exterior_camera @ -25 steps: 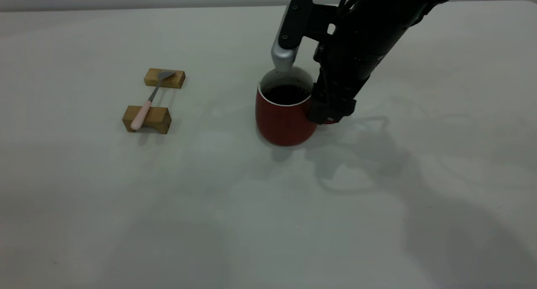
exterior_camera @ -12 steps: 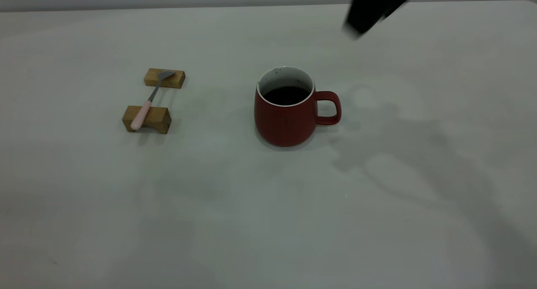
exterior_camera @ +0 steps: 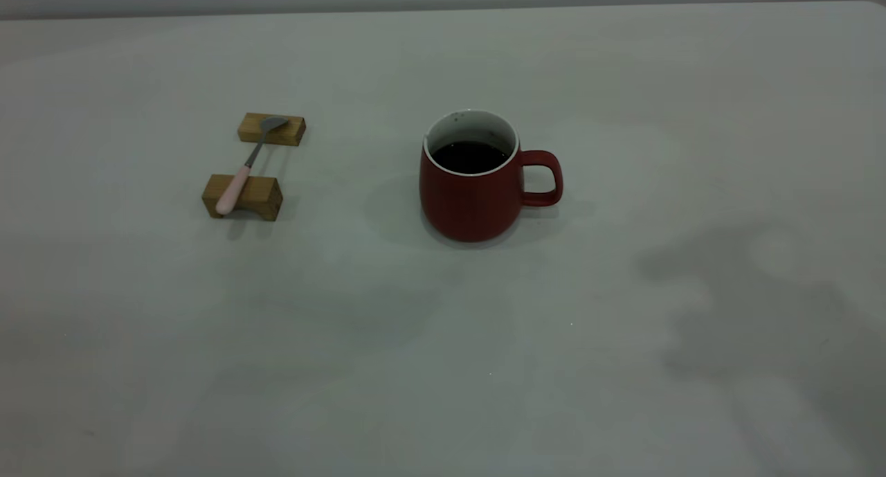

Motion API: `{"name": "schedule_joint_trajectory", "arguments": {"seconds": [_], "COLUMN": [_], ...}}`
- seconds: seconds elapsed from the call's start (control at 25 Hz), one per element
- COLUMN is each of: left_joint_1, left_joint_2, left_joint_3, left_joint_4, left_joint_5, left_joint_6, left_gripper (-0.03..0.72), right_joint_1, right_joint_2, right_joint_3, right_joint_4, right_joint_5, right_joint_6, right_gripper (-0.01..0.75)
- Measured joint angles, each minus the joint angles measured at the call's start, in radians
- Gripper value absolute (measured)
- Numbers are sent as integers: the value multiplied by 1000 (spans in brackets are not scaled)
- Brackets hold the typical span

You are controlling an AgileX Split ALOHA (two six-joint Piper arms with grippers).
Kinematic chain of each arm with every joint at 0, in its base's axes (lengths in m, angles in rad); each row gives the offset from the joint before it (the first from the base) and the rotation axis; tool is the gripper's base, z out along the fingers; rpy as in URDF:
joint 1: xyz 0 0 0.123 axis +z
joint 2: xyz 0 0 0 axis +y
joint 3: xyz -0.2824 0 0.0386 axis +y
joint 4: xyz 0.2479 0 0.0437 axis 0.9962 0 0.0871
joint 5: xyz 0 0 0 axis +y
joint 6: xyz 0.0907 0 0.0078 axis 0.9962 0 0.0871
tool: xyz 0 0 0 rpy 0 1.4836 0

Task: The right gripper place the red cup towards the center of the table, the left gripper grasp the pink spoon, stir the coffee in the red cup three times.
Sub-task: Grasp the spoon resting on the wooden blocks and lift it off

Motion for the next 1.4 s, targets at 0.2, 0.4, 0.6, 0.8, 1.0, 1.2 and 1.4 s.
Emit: {"name": "schedule_joint_trajectory", "arguments": {"seconds": [0.2, 0.4, 0.6, 0.8, 1.0, 1.2, 1.4], "left_joint_1": [0, 0, 0, 0, 0, 0, 0], "left_joint_2": [0, 0, 0, 0, 0, 0, 0], "left_joint_3": [0, 0, 0, 0, 0, 0, 0], "left_joint_4": [0, 0, 0, 0, 0, 0, 0], "left_joint_5": [0, 0, 0, 0, 0, 0, 0], "left_joint_6": [0, 0, 0, 0, 0, 0, 0], "left_gripper": [342, 342, 342, 342, 342, 342, 342], "right_joint_1": [-1, -53, -137, -207, -243, -244, -244], "right_joint_2": [-223, -510, -885, -1140, -1251, -1286, -1286], "right_joint_3": [145, 401, 643, 765, 770, 770, 770], "right_joint_4": [-64, -66, -73, -77, -89, -89, -89], "right_joint_5": [8, 16, -17, -72, -84, -84, -84], "right_joint_6": [26, 31, 32, 33, 44, 44, 44], "right_gripper": [591, 591, 591, 591, 591, 591, 591]}}
